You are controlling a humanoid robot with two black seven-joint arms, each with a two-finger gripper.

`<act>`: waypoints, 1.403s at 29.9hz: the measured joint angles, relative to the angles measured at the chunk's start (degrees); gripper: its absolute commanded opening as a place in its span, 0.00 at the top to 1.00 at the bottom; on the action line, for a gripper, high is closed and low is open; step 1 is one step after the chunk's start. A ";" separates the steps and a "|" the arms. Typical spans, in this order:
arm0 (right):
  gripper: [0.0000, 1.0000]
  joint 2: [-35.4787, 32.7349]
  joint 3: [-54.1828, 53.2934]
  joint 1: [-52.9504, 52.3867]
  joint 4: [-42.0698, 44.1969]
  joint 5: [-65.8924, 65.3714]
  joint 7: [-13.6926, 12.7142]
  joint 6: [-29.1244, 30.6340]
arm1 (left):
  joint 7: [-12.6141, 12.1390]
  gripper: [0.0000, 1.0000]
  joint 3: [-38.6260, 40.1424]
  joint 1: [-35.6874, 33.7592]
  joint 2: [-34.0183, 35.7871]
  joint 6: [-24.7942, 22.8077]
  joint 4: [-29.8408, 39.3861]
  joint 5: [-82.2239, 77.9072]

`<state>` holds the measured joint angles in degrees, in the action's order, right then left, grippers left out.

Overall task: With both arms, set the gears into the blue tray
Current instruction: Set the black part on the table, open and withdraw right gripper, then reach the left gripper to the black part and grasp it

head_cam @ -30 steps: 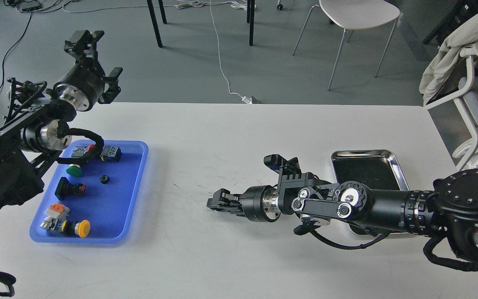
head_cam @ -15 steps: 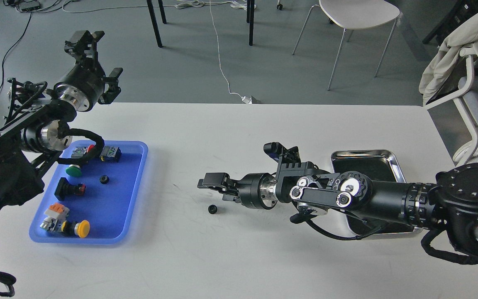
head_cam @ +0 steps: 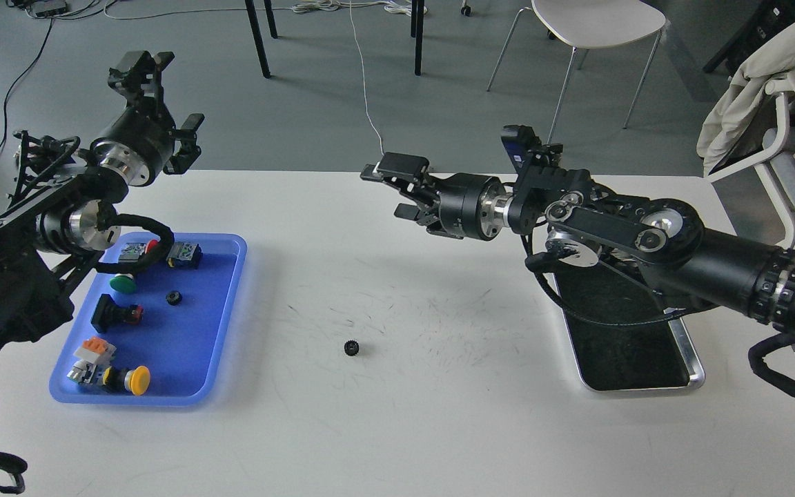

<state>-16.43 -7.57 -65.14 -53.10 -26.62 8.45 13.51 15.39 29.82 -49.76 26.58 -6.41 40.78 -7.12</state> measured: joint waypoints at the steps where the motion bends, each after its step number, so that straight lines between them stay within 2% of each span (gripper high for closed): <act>1: 0.06 -1.82 -2.65 1.17 -0.21 0.32 0.26 0.04 | 0.00 0.02 -0.04 -0.04 -0.03 0.01 0.01 -0.01; 9: 0.05 -13.21 -25.40 12.75 -0.47 7.53 0.84 -0.05 | -0.23 0.02 -0.28 -0.46 -0.88 0.10 0.15 0.00; 14: 0.05 -17.67 -37.09 21.88 -0.31 18.36 0.81 1.43 | -0.56 0.02 -0.45 -0.49 -0.32 0.12 4.69 -0.95; 18: 0.05 -19.69 -44.69 30.87 -0.62 28.40 0.82 4.36 | -1.07 0.02 -0.78 0.04 2.65 0.27 12.64 -5.26; 22: 0.05 -20.22 -52.51 40.20 -1.61 31.35 0.91 8.46 | -1.21 0.02 -4.99 0.43 9.26 0.71 25.74 -11.16; 24: 0.05 -20.45 -56.38 44.74 -3.14 31.57 0.92 10.13 | -0.95 0.02 -7.12 0.69 12.80 2.39 32.22 -15.53; 27: 0.05 -20.53 -60.36 50.40 -4.89 31.61 0.91 11.45 | -0.72 0.02 -8.20 2.40 16.04 4.07 40.02 -26.33; 32: 0.05 -20.55 -61.32 53.69 -5.10 31.51 0.92 11.73 | -0.70 0.02 -8.38 7.83 16.71 4.49 47.61 -52.31; 38: 0.05 -20.57 -61.42 54.95 -4.84 31.29 0.96 11.36 | -0.40 0.03 -8.43 15.23 10.15 6.83 48.04 -84.80; 42: 0.05 -20.57 -61.28 55.03 -4.78 31.20 0.96 11.21 | -0.17 0.03 -8.90 17.79 6.22 9.04 43.30 -100.53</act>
<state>-37.01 -68.85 -10.12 -57.89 4.58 9.41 24.72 15.22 20.92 -31.97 32.81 2.63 84.07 -107.66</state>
